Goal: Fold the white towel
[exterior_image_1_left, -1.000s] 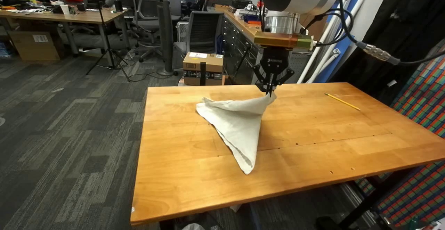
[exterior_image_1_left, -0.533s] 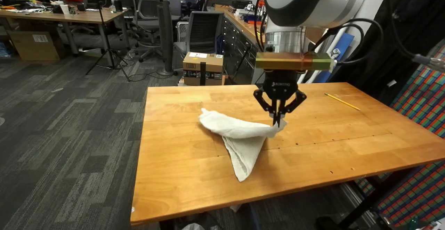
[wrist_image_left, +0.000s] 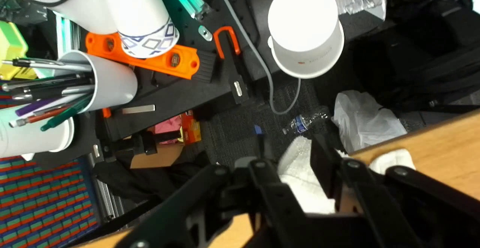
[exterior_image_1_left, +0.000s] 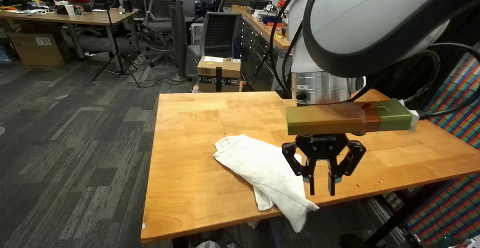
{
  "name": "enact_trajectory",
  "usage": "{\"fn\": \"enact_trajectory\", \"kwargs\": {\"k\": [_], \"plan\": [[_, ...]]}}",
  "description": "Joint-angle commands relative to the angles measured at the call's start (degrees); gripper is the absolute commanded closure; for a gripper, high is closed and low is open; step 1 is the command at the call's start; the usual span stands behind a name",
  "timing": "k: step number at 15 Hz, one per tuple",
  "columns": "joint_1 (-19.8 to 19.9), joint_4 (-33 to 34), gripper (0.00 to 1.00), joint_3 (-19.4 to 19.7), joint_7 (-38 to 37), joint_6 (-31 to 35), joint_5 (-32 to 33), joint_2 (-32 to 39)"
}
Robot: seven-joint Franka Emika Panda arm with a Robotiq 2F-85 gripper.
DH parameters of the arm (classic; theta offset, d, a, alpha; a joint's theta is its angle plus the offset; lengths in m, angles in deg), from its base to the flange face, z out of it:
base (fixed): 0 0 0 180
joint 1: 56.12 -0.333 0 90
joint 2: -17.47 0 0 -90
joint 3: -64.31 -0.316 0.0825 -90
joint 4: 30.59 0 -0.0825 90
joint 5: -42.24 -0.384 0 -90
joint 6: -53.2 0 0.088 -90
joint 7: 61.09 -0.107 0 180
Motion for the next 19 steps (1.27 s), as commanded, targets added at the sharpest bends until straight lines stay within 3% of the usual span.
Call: {"fn": "enact_trajectory", "kwargs": {"k": [1, 5, 6, 9, 19], "plan": [[-0.4, -2.73, 0.35, -1.37, 1.2, -1.43, -3.26, -4.14], [-0.07, -4.32, 0.04, -1.2, 2.99, -0.77, -4.72, -6.31], [0.35, -2.64, 0.21, -1.94, 0.97, -0.85, -2.91, -2.92], [0.41, -3.1, 0.04, -1.95, 1.57, -0.85, -3.25, -3.9], [0.43, -3.35, 0.04, -1.95, 1.78, -0.85, -3.33, -4.18]]}}
